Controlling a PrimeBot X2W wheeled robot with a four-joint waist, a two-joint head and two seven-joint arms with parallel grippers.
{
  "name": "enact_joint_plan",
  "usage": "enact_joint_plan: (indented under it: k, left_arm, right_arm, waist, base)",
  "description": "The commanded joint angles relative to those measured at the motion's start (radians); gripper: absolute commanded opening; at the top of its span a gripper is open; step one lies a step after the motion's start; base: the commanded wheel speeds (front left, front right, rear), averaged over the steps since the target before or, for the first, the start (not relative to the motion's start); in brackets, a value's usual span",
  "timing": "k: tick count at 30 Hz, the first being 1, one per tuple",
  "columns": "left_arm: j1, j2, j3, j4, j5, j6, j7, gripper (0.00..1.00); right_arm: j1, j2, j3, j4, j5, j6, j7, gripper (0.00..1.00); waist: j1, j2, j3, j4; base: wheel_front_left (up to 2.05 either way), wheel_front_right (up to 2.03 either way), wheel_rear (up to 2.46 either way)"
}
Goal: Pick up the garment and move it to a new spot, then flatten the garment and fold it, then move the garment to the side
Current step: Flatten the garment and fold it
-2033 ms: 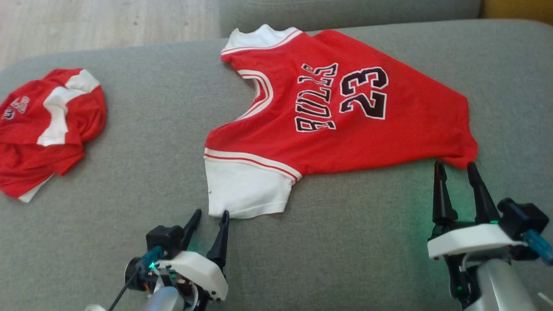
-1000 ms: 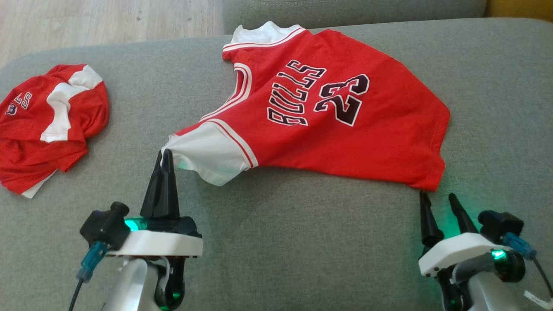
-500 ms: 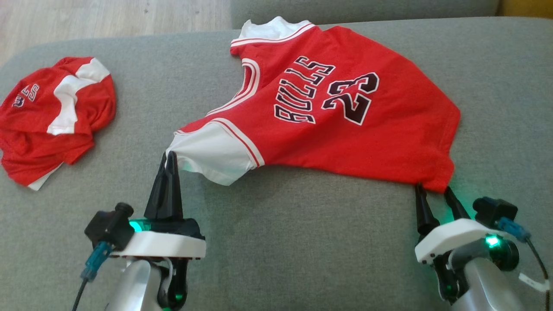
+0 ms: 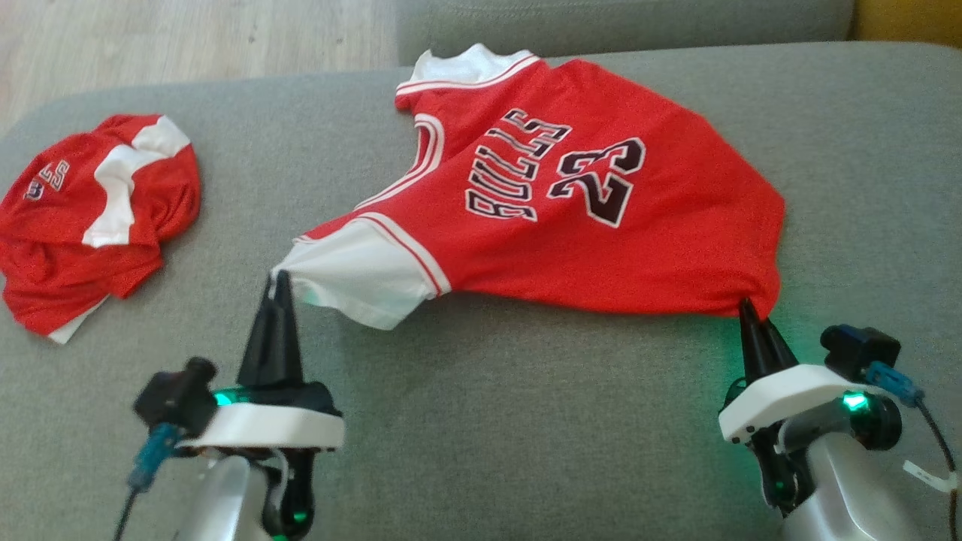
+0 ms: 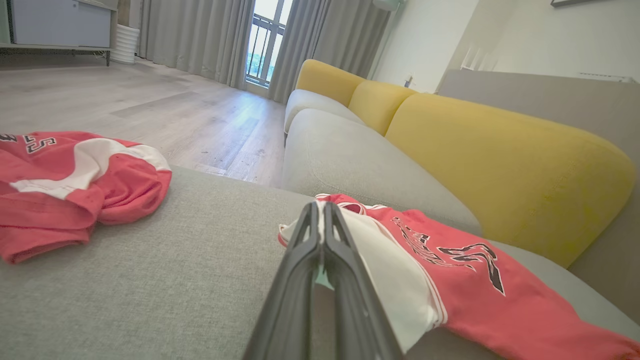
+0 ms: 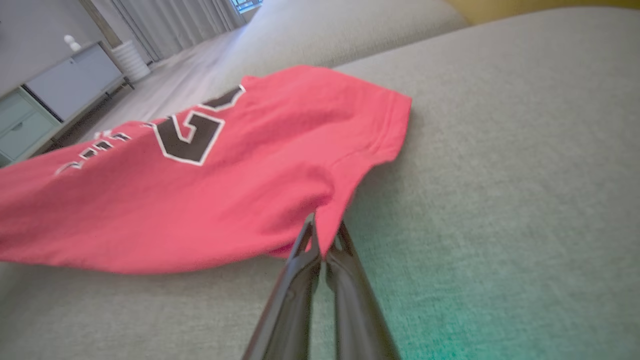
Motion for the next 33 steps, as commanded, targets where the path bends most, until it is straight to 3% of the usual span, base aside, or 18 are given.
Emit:
enact_joint_plan:
  k: [1,8,15,24,33]
  left_arm:
    - [-0.034,0.004,0.054,-0.03,-0.022,0.004,-0.009,0.0]
    - [-0.095,0.012,0.101,-0.058,-0.034,-0.001,-0.009,0.0]
    - [-0.278,0.06,0.115,-0.115,-0.076,-0.012,0.061,0.0]
    - [-0.554,0.107,0.156,-0.213,-0.144,0.015,0.22,0.0]
    - [-0.596,0.15,0.152,-0.304,-0.156,0.058,0.361,0.0]
  right_arm:
    - [0.007,-0.004,0.032,-0.067,0.017,-0.001,0.009,0.0]
    - [0.021,-0.048,0.066,-0.328,0.043,-0.001,0.121,0.0]
    - [-0.099,-0.136,0.073,-0.548,0.074,-0.001,0.264,0.0]
    - [-0.339,-0.246,0.118,-0.611,0.076,-0.001,0.342,0.0]
    - [-0.35,-0.267,0.102,-0.717,0.099,-0.001,0.417,0.0]
  waist:
    - [0.0,0.0,-0.022,-0.017]
    - [0.0,0.0,-0.086,-0.039]
    - [0.0,0.0,-0.142,-0.042]
    - [0.0,0.0,-0.164,-0.042]
    - [0.0,0.0,-0.146,-0.035]
  base:
    - [0.0,0.0,0.0]
    - [0.0,0.0,0.0]
    - [0.0,0.0,0.0]
    - [0.0,0.0,0.0]
    - [0.0,0.0,0.0]
